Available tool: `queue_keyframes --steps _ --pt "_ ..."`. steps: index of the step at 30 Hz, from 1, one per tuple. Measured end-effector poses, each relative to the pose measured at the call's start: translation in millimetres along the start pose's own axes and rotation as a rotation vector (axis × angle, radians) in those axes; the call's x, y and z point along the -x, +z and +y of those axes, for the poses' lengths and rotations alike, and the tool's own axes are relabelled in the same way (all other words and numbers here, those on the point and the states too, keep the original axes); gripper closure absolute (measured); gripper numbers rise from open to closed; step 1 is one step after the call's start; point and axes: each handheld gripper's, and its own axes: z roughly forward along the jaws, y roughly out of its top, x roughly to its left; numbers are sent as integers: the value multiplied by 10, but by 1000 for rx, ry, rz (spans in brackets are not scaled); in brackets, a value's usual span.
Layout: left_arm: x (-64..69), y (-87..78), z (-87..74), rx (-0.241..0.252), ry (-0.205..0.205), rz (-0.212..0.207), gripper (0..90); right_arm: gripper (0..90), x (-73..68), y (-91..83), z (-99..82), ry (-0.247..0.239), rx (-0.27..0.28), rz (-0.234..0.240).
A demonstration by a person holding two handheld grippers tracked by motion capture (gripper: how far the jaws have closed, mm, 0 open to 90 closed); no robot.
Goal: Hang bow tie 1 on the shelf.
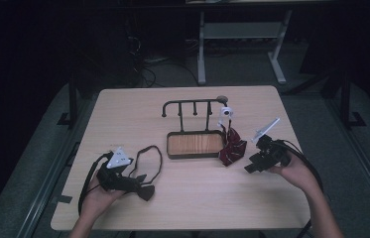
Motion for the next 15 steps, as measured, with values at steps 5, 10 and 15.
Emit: queue_keyframes --steps 5,10,15 --pt "-2 0 -3 5 -1 1 250 482 -31 10 -67 -9 13 -3" --pt "-1 7 -2 -3 0 -1 250 481 -59 17 -117 -2 18 -6" --pt "4 13 0 -4 0 -1 250 474 -101 24 -162 -12 28 -16"
